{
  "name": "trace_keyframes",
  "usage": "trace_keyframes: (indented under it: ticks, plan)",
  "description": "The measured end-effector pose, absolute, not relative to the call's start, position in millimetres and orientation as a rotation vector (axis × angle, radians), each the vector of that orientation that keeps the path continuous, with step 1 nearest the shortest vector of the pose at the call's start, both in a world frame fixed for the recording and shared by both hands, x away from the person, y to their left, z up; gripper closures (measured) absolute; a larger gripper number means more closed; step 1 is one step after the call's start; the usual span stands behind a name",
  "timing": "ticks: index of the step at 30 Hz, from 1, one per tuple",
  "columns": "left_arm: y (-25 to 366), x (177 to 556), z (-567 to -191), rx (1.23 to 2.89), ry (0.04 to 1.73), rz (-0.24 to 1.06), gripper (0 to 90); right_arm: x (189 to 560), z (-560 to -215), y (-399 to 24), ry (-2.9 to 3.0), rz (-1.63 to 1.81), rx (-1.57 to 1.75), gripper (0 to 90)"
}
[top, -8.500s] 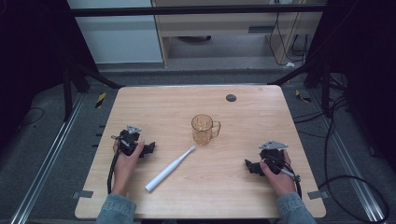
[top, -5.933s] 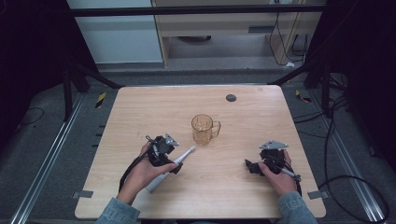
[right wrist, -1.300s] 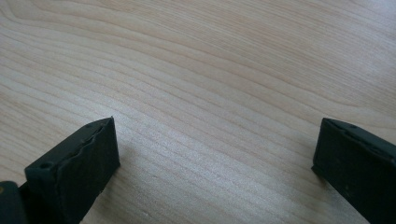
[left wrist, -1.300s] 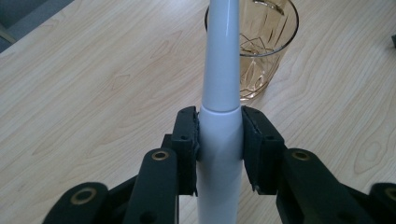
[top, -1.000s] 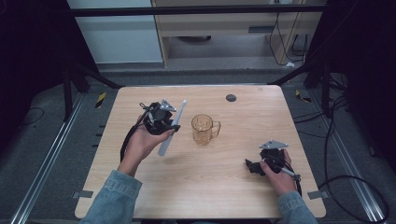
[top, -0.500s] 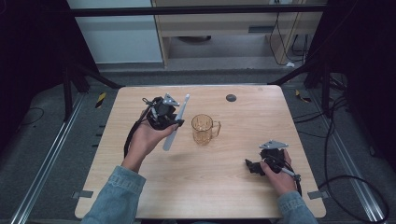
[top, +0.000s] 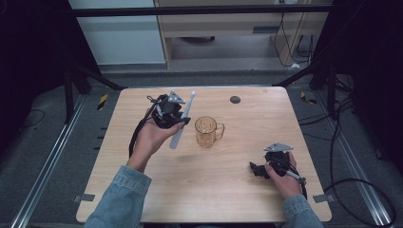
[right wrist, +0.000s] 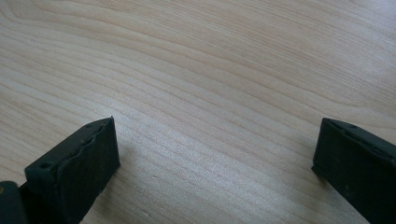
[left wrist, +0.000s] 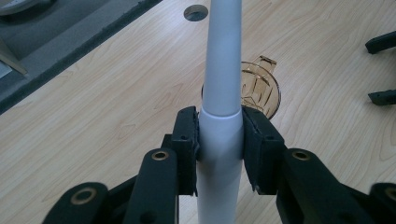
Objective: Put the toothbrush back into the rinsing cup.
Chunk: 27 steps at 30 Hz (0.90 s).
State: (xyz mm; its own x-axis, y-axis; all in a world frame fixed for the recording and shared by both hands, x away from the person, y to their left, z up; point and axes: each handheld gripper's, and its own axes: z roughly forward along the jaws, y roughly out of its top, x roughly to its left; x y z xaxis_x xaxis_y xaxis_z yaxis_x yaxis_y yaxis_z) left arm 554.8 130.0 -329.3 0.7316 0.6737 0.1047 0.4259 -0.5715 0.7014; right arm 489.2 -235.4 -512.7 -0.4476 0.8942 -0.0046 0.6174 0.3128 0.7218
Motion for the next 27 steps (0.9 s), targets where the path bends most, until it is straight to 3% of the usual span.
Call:
trace_keyframes:
  ticks: [27]
  plan:
    - [117.9,557.6,-321.5,2.244,0.790,0.445,67.8,489.2,-512.7,-235.4,2.180,0.926,1.343,0.4]
